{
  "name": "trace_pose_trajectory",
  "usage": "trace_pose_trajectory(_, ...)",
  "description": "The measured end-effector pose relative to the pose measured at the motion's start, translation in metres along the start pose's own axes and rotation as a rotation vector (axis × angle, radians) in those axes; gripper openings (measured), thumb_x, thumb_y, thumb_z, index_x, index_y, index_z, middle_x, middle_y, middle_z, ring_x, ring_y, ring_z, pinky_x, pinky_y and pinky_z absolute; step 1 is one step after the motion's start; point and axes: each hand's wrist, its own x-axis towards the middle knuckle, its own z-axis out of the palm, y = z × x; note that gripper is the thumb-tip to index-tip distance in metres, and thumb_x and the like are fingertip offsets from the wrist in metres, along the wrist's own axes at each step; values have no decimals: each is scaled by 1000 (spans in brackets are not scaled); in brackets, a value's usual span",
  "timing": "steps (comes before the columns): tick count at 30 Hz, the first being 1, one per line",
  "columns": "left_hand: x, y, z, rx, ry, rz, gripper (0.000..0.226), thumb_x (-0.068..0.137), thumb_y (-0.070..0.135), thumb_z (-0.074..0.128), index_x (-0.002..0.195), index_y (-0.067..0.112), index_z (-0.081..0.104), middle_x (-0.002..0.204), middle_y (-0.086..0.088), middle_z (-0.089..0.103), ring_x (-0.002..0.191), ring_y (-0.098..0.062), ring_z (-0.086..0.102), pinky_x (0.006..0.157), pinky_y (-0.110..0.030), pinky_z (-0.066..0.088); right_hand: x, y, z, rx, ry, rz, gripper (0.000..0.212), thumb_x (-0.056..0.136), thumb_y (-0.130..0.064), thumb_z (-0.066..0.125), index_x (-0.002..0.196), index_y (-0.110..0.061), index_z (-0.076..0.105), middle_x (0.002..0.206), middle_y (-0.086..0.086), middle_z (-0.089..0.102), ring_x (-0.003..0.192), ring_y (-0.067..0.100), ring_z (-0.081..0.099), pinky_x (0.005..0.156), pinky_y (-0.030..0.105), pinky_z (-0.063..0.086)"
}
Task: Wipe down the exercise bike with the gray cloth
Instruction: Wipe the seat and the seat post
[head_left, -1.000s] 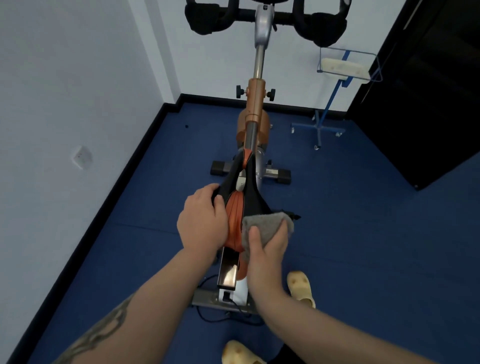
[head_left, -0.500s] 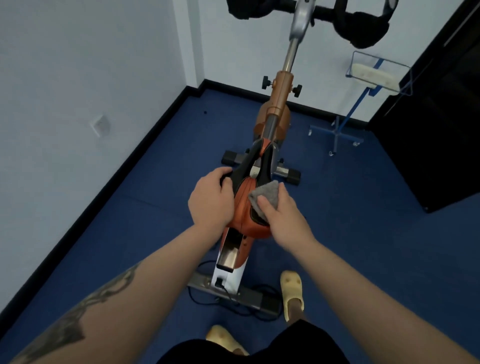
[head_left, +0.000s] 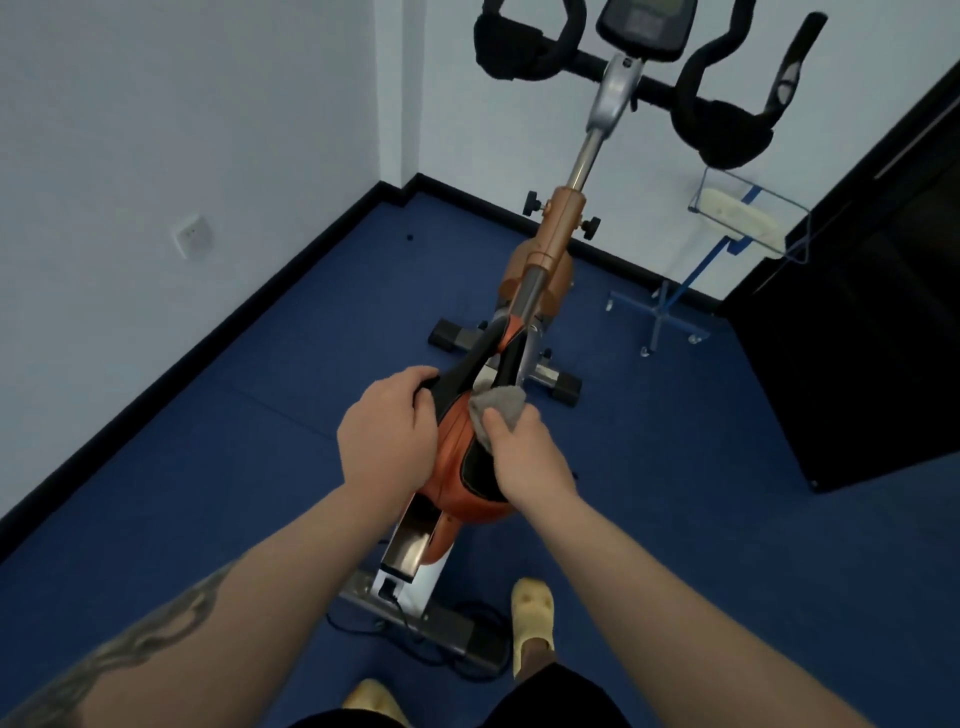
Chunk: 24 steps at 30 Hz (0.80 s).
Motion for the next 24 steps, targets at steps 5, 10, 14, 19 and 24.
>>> trace_pose_trajectory(5,2,-1,0,24,-19,-22,30,97,23,45,118,35,63,106,11,67,97,-10,59,69,-27,35,60,-28,-9,170,-109,124,48,102,-43,33,137,-10,39,126,14,54,113,29,53,92,35,40)
trace_pose_trajectory(10,0,0,0,10,-9,-49,30,98,24,46,118,36,63,109,13,67,96,-5,57,70,-21,36,43,-22,3,100,59,-2,54,102,-42,32,146,-13,22,143,10,45,120,32,51,88,38,42)
trace_pose_trajectory(14,0,0,1,-3,13,-61,32,95,27,41,115,36,65,110,17,67,100,-3,57,75,-22,36,52,-10,1,221,5,-135,61,103,-41,30,153,-13,9,151,10,36,131,30,44,104,41,39)
trace_pose_trajectory(19,0,1,-1,-1,0,-109,31,98,20,48,116,41,64,111,23,63,104,-1,54,79,-24,37,102,-25,-10,401,-23,-105,59,104,-38,30,154,-14,10,153,13,33,135,28,40,112,41,33)
trace_pose_trajectory(24,-2,7,-3,-4,13,-135,31,98,17,49,113,38,66,110,21,66,102,-4,58,85,-29,44,98,-6,-3,293,-48,-278,65,103,-43,29,155,-22,-4,160,8,10,141,26,27,102,27,25)
